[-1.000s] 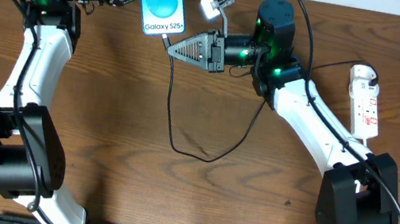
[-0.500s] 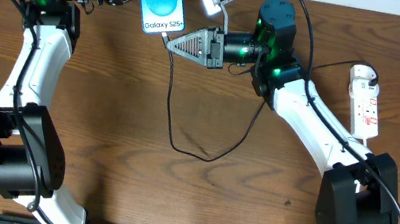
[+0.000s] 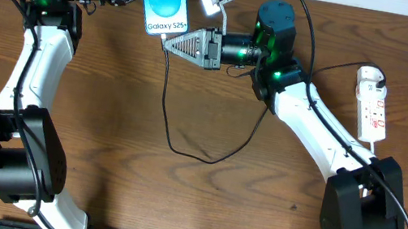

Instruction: Plug charger to phone and switch on socket

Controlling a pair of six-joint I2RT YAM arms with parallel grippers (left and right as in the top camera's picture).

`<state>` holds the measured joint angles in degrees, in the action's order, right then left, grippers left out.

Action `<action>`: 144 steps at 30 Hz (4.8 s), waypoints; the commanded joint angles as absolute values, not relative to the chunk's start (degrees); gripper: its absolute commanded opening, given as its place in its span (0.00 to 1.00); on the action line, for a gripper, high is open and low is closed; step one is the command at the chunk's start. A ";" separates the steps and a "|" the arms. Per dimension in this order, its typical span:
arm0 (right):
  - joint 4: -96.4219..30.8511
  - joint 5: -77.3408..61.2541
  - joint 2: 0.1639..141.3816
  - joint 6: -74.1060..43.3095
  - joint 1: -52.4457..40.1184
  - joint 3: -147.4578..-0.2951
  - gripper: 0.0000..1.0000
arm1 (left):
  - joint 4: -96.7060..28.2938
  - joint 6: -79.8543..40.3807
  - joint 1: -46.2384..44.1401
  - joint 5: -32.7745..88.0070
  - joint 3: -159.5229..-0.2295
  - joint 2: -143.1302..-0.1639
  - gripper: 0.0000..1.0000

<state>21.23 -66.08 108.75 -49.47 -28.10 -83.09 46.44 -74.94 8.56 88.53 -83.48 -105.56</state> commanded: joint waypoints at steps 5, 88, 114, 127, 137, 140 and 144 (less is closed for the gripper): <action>8.49 -63.46 109.06 -42.37 -27.20 -83.22 0.01 | 46.83 -74.13 10.39 90.02 -83.72 -104.60 0.07; -23.77 -42.00 128.62 -28.42 -28.49 -83.02 0.01 | 46.57 -73.10 12.21 90.02 -83.68 -104.60 0.07; -5.87 -77.52 115.44 -25.34 -24.08 -83.02 0.01 | 45.28 -73.10 11.07 90.02 -83.68 -104.60 0.07; -3.57 -74.41 105.97 -30.24 -28.05 -83.02 0.01 | 45.30 -73.08 10.90 90.00 -83.68 -104.60 0.07; 0.10 -69.69 106.06 -34.33 -30.09 -83.02 0.01 | 45.30 -73.08 9.06 90.02 -83.68 -104.60 0.07; 2.66 -68.49 106.06 -36.32 -30.09 -83.02 0.01 | 45.32 -73.08 8.64 90.00 -83.68 -104.60 0.07; 2.85 -67.40 106.06 -36.42 -29.93 -83.02 0.01 | 45.32 -73.08 8.64 90.02 -83.68 -104.60 0.07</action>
<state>2.55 -68.84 105.89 -34.96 -29.91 -82.78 44.84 -74.48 8.54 89.93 -83.48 -105.56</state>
